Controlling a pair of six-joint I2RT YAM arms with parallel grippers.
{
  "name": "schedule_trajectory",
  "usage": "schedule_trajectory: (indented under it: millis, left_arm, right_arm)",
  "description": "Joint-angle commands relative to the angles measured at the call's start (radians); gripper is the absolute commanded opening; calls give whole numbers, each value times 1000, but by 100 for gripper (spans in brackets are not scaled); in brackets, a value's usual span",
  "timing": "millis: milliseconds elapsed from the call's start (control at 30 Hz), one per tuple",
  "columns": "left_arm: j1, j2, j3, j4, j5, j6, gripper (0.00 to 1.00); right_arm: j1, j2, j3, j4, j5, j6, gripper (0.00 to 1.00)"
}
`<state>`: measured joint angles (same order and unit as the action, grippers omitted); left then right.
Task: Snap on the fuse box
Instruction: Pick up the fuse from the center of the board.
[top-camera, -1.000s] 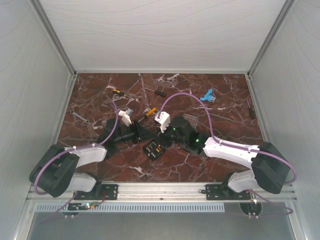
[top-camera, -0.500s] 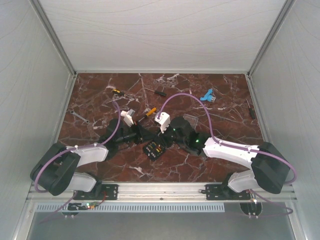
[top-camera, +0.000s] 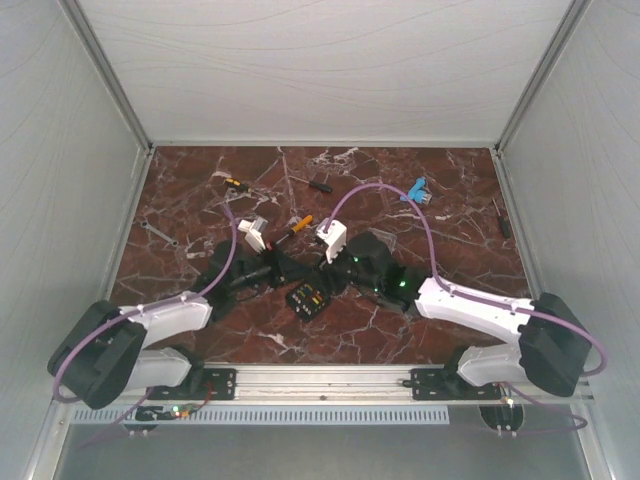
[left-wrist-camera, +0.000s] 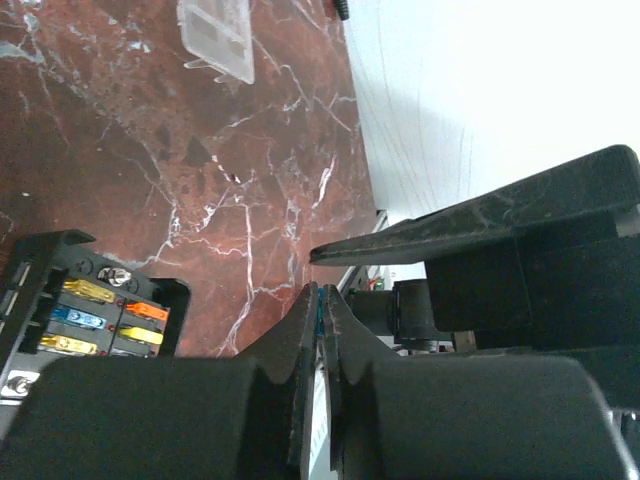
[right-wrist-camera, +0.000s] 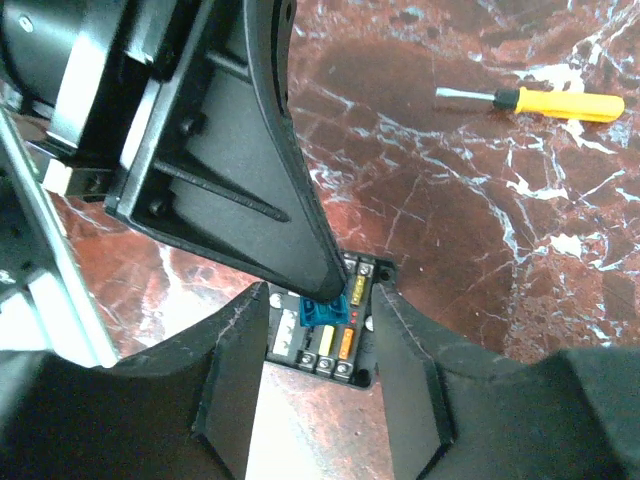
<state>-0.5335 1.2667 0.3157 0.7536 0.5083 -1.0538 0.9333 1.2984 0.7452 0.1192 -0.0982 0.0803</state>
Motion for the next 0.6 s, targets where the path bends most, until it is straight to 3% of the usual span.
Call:
schedule_trajectory:
  millis: [0,200,300,567]
  left_arm:
    - [-8,-78,-31,67,-37,-38,0]
    - [-9,-178,-112,195,-90,-115,0]
    - [-16,-222,-142,252,-106,-156,0]
    - [-62,-320,-187,361,-150,-226,0]
  right_arm:
    - [-11,-100,-13,24,-26,128,45]
    - [-97,-212,-114,182,-205,472,48]
    - [-108,-239,-178,287,-219,602,45]
    - [-138,-250,-254,480,-261,768,38]
